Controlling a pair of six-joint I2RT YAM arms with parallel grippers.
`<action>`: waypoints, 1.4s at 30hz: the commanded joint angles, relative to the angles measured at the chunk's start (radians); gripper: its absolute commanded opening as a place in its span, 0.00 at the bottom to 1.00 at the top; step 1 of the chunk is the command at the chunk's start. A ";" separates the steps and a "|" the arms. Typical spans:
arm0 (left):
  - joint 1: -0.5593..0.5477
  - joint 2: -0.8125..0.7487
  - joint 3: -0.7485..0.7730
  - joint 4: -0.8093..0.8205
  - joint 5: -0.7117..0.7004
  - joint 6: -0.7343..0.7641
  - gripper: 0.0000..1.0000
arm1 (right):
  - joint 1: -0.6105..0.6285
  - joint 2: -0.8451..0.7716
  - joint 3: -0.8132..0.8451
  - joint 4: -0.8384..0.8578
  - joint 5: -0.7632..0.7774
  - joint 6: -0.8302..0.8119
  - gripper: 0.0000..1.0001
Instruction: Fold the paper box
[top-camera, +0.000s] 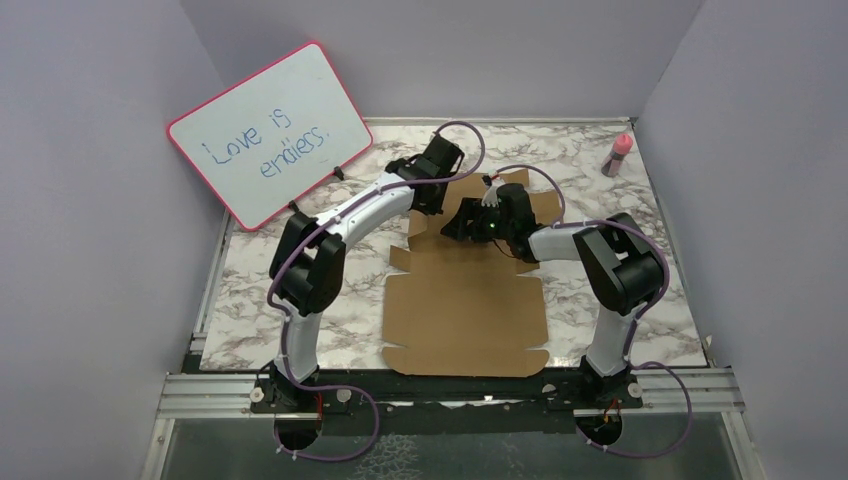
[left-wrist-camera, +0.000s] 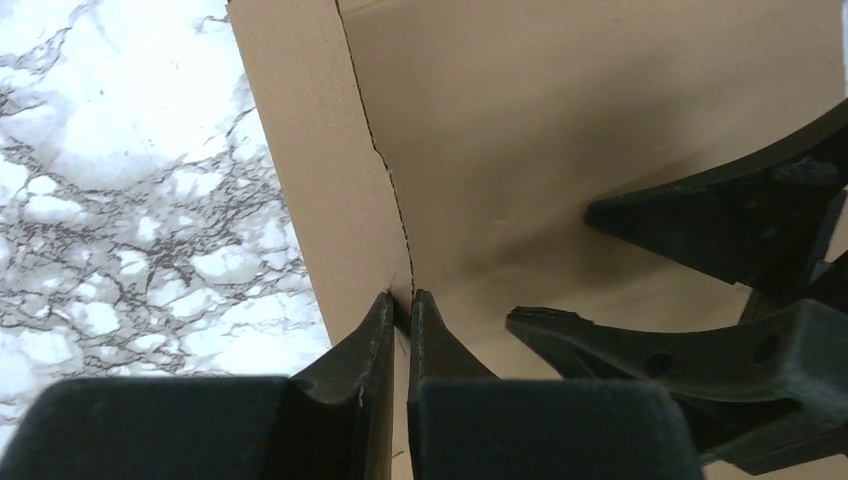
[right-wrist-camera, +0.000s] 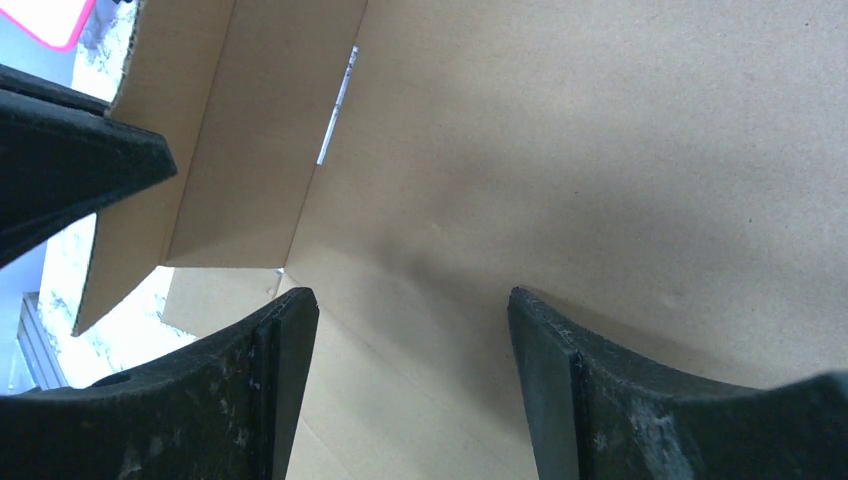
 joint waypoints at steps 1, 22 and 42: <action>-0.040 0.055 0.011 -0.018 0.074 -0.025 0.06 | 0.018 0.051 -0.032 -0.064 0.015 0.008 0.75; -0.014 -0.074 -0.035 -0.064 -0.248 0.040 0.36 | 0.018 -0.159 0.082 -0.329 0.103 -0.116 0.77; 0.006 -0.206 -0.076 0.156 0.104 0.025 0.81 | -0.244 -0.450 0.048 -0.603 0.389 -0.195 0.90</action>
